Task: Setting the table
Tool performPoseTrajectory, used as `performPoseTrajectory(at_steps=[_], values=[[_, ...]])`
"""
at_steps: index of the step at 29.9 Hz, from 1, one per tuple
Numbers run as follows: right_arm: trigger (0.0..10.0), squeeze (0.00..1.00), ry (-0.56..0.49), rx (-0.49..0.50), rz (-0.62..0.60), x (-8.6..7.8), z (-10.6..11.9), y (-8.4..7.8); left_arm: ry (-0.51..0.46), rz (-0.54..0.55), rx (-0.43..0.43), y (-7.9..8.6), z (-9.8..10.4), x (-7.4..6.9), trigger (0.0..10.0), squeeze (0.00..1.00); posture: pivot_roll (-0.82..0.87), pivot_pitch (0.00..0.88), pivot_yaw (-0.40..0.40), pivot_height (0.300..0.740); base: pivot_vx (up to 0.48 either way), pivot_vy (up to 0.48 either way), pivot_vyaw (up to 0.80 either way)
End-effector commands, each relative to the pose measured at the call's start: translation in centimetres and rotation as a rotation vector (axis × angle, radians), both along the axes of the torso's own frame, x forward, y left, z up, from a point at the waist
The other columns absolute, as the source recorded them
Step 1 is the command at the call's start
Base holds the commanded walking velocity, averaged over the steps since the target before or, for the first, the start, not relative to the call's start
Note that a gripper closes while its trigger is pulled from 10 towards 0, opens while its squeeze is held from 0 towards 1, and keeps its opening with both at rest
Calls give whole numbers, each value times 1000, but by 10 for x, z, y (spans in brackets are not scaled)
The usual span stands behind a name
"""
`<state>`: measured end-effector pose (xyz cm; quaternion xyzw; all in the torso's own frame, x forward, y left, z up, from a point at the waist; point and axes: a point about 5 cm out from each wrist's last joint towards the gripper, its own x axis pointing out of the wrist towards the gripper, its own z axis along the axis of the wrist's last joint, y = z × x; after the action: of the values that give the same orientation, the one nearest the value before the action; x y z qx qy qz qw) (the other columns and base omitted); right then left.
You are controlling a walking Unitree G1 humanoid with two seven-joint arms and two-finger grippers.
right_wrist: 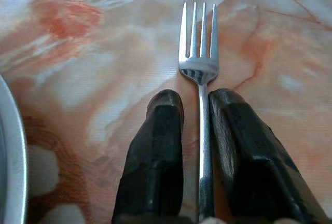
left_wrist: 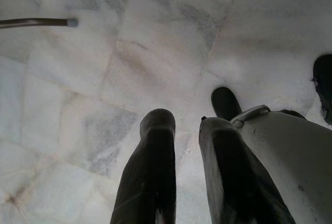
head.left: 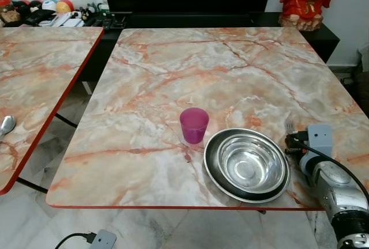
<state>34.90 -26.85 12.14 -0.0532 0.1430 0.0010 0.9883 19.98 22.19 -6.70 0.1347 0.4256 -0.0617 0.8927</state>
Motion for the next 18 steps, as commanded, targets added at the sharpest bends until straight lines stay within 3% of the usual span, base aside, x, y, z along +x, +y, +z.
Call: performPoseTrajectory(at_steps=[1,18], values=[[10000,0,25,2,41,-2,-8,8,42,23,-3,3,-5,-10,10000,0,-38,163,31,740,0,0,0],[10000,0,21,2,64,-2,-7,10,41,25,-2,3,-5,-9,10000,0,-37,164,30,740,0,0,0]])
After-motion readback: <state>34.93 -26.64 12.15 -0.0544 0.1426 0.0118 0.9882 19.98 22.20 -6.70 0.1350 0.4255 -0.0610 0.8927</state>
